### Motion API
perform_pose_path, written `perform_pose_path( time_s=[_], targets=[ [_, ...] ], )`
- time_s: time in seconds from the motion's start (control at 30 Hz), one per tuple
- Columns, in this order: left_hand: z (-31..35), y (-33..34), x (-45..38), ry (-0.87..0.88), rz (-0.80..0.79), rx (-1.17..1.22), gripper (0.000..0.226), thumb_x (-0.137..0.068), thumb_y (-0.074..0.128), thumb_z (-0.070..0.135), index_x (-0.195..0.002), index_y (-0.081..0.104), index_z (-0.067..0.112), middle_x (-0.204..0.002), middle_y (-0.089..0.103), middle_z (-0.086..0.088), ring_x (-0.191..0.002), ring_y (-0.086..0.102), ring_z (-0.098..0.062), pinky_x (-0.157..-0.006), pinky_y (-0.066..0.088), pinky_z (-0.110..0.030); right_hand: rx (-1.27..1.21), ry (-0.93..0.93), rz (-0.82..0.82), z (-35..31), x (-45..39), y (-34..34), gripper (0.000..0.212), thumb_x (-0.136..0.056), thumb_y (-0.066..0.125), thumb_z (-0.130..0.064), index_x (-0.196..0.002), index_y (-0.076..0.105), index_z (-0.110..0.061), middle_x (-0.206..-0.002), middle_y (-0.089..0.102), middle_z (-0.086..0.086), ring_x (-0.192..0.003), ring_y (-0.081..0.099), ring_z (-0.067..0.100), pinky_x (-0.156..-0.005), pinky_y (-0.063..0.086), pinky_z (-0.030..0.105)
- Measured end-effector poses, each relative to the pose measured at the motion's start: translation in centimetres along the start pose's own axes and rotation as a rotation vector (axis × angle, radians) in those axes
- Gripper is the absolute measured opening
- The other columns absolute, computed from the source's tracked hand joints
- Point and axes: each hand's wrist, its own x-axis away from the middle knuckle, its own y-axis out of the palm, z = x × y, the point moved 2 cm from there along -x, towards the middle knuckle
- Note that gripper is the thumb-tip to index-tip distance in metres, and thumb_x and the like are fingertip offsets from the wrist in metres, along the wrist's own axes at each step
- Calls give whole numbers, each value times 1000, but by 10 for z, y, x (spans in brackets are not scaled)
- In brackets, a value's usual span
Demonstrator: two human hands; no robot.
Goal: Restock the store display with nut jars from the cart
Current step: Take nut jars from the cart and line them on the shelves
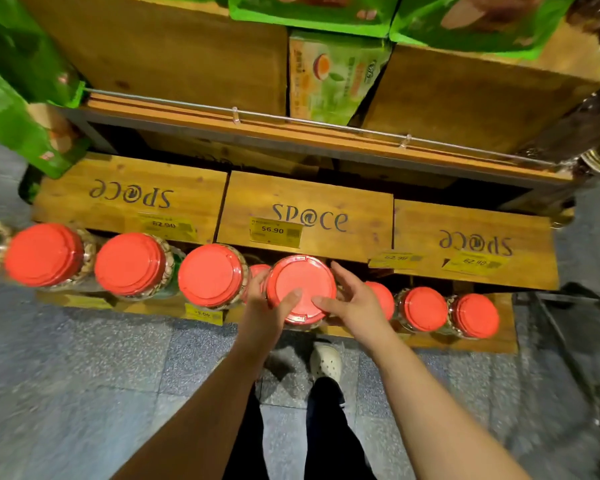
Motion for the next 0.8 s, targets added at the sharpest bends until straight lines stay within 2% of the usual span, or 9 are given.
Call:
perform_pose_path(
  time_s=[0.03,0.1,0.2,0.27,0.33,0.4,0.53,0.67,0.8],
  targets=[
    [-4,0,-4,-6,-2,7,52,-86,80,15,-123,46,31,-115,55,15,-116,60,-17,-100,54,-43,-16,12,7,5,-5,0,93,-70,91,-23,-151,45,-27,-149,51,-4,-134,53,19,-108,49,49],
    [-12,-1,-11,-38,-16,82,54,-76,84,32,-120,54,43,-115,62,17,-114,63,-11,-95,58,-46,-41,27,14,14,-13,1,82,-75,88,-10,-146,50,-29,-147,54,1,-132,54,20,-105,52,44],
    [-22,0,-14,-125,-36,158,83,-64,80,49,-139,50,31,-130,60,9,-122,61,-19,-91,61,-45,-33,45,24,25,-23,5,74,-76,87,-5,-132,55,-40,-143,56,0,-128,56,18,-94,56,32],
    [-28,-1,-17,-115,-22,114,95,-62,81,57,-145,45,28,-133,58,8,-123,59,-19,-92,60,-44,-33,69,29,28,-27,9,71,-75,87,-4,-123,57,-47,-140,56,-2,-126,56,18,-95,58,41],
    [-37,-1,-22,-106,-16,77,102,-62,83,68,-148,43,31,-138,58,5,-125,60,-21,-96,58,-50,-47,81,35,32,-32,11,71,-74,85,1,-123,58,-44,-137,58,-3,-124,57,19,-93,59,43],
    [-44,-2,-26,-104,-12,63,99,-65,83,69,-148,44,31,-139,59,4,-124,61,-20,-96,58,-48,-68,93,39,31,-33,13,71,-75,82,6,-128,58,-35,-132,59,-6,-121,59,16,-90,60,41],
    [-45,-3,-32,-65,5,28,92,-67,78,67,-145,48,29,-134,59,8,-118,62,-7,-88,56,-18,-116,103,41,32,-38,17,70,-76,81,6,-129,59,-34,-127,61,-11,-115,60,10,-88,61,44],
    [-51,-5,-37,-57,-16,11,83,-71,77,65,-142,49,32,-130,63,7,-116,64,-9,-93,57,-31,-107,98,53,35,-41,20,69,-76,82,4,-127,59,-37,-126,61,-11,-117,61,14,-91,60,48],
    [-45,-6,-33,-48,-19,-49,72,-77,76,57,-139,53,28,-122,66,12,-109,66,-3,-84,56,-19,-74,93,57,36,-38,21,69,-78,82,-2,-134,58,-34,-132,59,-8,-123,58,17,-91,60,48]
  ],
)
